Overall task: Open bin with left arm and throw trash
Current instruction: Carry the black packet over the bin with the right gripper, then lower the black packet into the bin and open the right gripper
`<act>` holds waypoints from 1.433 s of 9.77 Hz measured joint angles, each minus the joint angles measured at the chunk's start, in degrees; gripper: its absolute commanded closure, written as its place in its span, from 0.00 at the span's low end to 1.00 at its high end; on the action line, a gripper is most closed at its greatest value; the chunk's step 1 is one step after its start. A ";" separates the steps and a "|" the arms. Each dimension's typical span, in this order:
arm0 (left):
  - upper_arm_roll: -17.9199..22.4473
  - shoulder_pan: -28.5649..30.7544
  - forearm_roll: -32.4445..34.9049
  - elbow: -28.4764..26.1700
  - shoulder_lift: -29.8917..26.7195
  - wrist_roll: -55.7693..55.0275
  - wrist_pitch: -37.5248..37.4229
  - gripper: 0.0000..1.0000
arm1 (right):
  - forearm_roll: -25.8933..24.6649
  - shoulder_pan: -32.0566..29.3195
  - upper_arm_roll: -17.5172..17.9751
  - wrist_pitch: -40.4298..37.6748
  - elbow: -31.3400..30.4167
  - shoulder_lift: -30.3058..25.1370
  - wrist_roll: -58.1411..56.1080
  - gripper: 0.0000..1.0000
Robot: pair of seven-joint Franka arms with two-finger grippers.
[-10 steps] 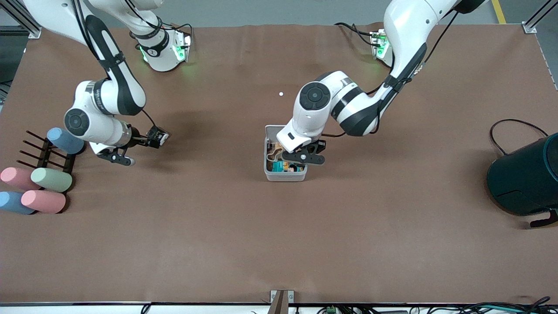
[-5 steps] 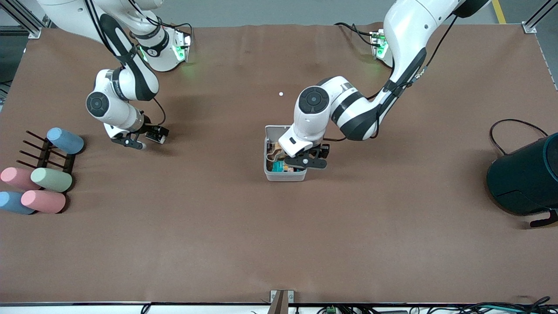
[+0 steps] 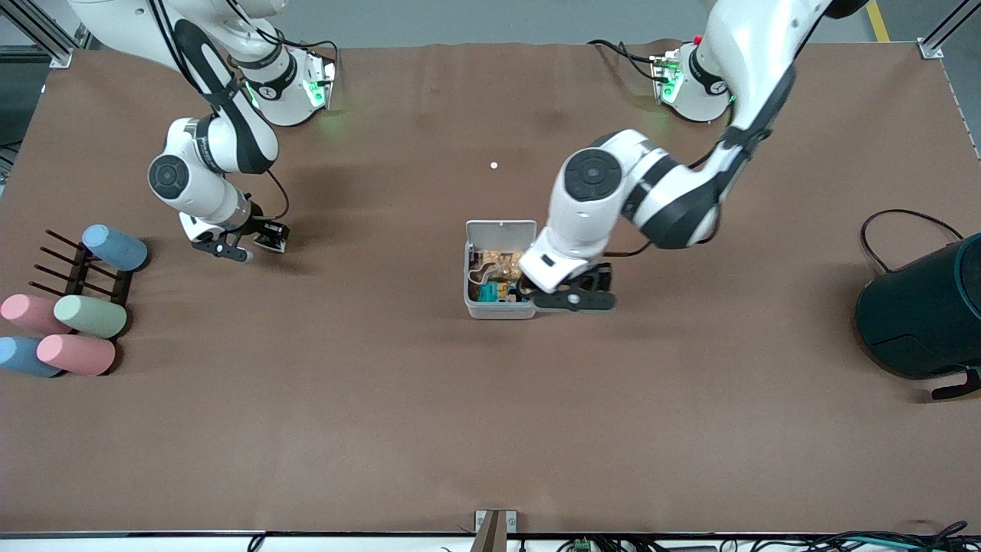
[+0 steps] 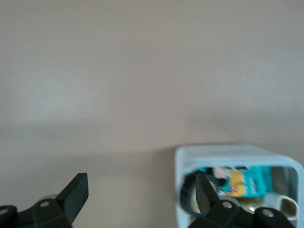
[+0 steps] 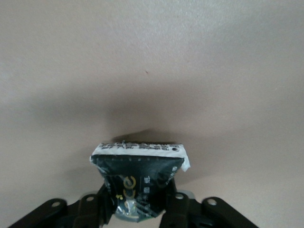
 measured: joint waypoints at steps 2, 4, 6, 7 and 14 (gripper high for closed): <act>-0.23 6.29 -3.22 0.71 -5.89 3.94 -6.17 0.00 | 1.69 3.27 0.64 -14.49 10.64 -2.40 12.44 1.00; -0.25 11.19 -7.20 3.90 -9.65 11.84 -15.08 0.00 | 8.45 12.01 1.11 -28.39 28.22 -3.84 28.59 1.00; 0.31 15.08 -11.03 6.62 -12.56 20.88 -22.11 0.00 | 10.11 20.39 1.42 -29.95 39.14 -2.01 47.12 1.00; 3.24 14.54 -13.17 7.28 -15.19 25.25 -24.63 0.00 | 10.08 23.73 1.47 -29.78 44.50 1.15 55.61 0.99; 26.91 4.68 -22.29 -0.74 -30.98 43.03 -31.42 0.00 | 4.58 35.84 1.16 -29.61 68.53 23.63 68.58 0.96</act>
